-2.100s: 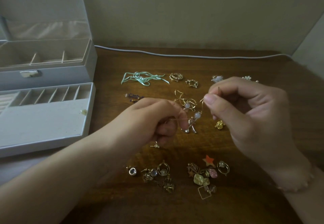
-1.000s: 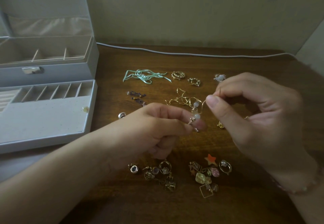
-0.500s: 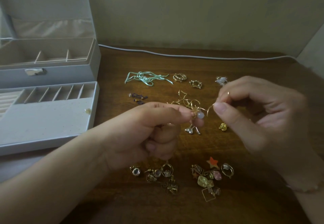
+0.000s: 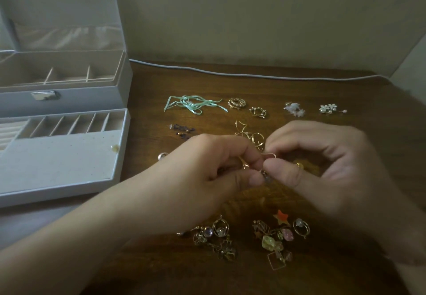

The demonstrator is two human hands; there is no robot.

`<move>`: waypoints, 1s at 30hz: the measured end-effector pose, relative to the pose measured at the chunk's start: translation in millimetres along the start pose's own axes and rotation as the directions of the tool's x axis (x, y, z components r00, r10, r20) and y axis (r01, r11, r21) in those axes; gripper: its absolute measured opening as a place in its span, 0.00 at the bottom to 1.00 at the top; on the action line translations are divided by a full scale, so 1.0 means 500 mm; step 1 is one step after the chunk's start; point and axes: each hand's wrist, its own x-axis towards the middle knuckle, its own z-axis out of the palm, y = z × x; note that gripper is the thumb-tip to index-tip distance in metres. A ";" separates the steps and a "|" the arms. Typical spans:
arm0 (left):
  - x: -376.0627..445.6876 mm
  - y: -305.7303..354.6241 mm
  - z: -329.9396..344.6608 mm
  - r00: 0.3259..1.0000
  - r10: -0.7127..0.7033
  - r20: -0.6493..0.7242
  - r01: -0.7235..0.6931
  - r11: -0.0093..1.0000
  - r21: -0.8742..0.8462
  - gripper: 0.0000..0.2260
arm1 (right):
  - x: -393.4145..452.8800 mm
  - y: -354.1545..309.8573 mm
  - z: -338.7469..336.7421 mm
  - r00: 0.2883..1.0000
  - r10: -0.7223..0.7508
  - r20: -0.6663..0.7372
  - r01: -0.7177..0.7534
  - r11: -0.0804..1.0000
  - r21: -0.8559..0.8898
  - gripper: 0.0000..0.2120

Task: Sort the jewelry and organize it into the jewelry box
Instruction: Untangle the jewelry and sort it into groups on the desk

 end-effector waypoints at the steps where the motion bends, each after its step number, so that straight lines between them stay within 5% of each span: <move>1: 0.001 -0.002 -0.001 1.000 -0.005 0.002 0.005 1.000 -0.003 0.06 | 0.000 -0.001 0.000 1.000 0.001 0.010 -0.001 1.000 0.015 0.07; 16: 0.010 -0.019 -0.007 0.998 0.010 0.063 0.023 0.861 -0.508 0.05 | -0.001 0.005 0.007 0.996 0.079 -0.029 -0.067 0.955 0.287 0.06; 23: 0.013 -0.017 -0.014 0.996 -0.059 -0.064 0.046 0.982 -0.183 0.06 | 0.001 0.009 0.009 0.994 0.099 -0.037 -0.092 0.982 0.164 0.06; 30: 0.012 -0.024 -0.014 0.995 -0.079 0.065 0.088 0.986 -0.141 0.10 | 0.004 0.008 -0.003 0.989 0.147 -0.021 -0.142 0.975 0.169 0.05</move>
